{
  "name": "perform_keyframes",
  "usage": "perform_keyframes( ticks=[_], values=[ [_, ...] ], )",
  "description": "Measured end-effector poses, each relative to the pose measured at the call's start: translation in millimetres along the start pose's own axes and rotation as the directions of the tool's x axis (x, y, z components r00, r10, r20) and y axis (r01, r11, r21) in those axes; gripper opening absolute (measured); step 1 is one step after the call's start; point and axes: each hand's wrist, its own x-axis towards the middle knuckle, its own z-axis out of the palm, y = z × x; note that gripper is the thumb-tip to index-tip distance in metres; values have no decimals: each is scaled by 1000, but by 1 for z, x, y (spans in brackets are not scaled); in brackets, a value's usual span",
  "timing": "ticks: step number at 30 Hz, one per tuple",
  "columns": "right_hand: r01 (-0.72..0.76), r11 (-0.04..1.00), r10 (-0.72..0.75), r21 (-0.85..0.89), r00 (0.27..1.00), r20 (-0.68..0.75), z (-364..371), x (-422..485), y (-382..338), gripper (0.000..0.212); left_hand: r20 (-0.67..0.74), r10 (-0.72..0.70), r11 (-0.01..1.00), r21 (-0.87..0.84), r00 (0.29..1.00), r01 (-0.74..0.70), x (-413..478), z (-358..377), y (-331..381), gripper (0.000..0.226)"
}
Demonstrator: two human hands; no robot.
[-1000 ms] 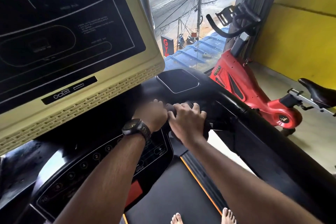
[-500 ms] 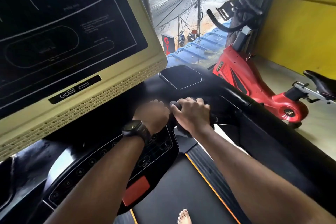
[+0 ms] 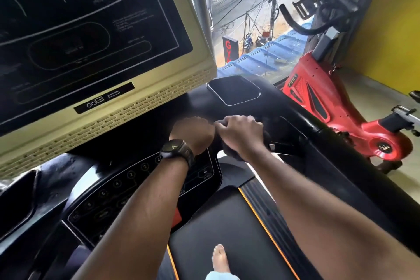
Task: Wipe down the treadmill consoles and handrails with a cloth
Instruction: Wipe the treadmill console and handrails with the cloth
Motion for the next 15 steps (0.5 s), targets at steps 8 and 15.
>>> perform_keyframes(
  ticks=[8,15],
  values=[
    [-14,992,-5,126,989,149,-8,16,16,43,-73,18,1000,17,997,-17,-2,1,-2,40],
    [-22,997,-1,-79,962,-272,20,-33,7,40,-66,13,1000,17,998,-12,2,3,-1,40]
  ],
)
